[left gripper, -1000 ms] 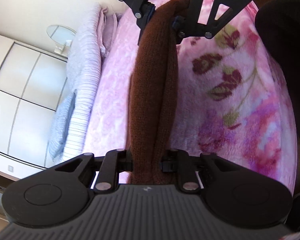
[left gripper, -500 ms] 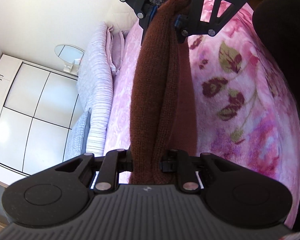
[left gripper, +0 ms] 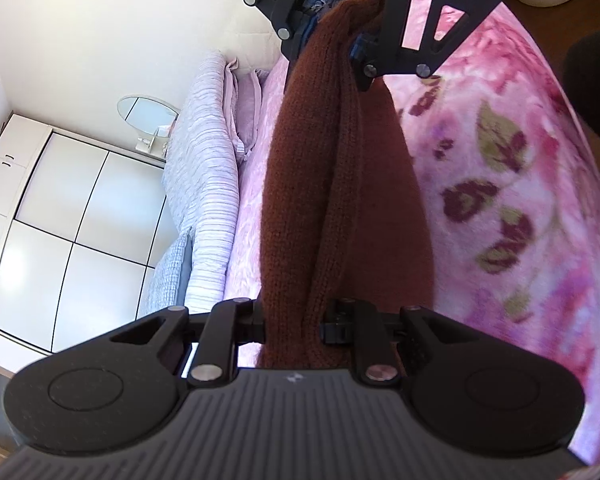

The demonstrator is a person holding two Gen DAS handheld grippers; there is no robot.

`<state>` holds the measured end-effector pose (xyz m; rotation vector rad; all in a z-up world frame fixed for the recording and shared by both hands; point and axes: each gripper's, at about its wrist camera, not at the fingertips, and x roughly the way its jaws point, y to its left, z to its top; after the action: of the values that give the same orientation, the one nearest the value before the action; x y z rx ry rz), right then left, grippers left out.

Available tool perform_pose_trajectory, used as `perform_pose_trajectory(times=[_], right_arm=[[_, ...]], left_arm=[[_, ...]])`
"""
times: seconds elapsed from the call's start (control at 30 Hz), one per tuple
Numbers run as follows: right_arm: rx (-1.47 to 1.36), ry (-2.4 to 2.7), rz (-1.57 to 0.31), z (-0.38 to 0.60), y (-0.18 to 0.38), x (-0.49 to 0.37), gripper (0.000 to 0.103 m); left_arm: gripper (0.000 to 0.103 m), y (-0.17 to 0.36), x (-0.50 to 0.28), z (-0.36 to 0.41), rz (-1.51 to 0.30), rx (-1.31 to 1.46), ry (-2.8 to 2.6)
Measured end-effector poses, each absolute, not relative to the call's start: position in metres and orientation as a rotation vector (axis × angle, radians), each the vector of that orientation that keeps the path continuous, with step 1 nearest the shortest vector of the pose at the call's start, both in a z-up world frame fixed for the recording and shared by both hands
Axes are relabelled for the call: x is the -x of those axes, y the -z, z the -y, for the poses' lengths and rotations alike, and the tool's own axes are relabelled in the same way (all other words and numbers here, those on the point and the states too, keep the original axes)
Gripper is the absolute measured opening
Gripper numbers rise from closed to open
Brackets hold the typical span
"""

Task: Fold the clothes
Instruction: 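Lift the folded cardigan with both grippers and carry it toward the clothes stack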

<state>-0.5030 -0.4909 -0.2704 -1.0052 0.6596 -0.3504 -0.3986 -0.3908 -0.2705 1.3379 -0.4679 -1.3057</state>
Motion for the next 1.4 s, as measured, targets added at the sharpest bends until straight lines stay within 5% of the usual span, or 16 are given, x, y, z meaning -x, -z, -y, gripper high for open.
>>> perform_pose_trajectory(times=[0.43, 0.9, 1.4], right_arm=[[0.923, 0.379, -0.653, 0.593, 0.244, 0.47, 0.025], [0.741, 0.317, -0.811, 0.631, 0.063, 0.548, 0.024], [0.644, 0.573, -0.9, 0.696, -0.052, 0.689, 0.024]], left_arm=[[0.016, 0.256, 0.359, 0.512, 0.494, -1.342, 1.36], [0.016, 0.072, 0.445, 0.547, 0.31, -1.433, 1.545], [0.016, -0.031, 0.576, 0.646, 0.497, -1.347, 1.782]])
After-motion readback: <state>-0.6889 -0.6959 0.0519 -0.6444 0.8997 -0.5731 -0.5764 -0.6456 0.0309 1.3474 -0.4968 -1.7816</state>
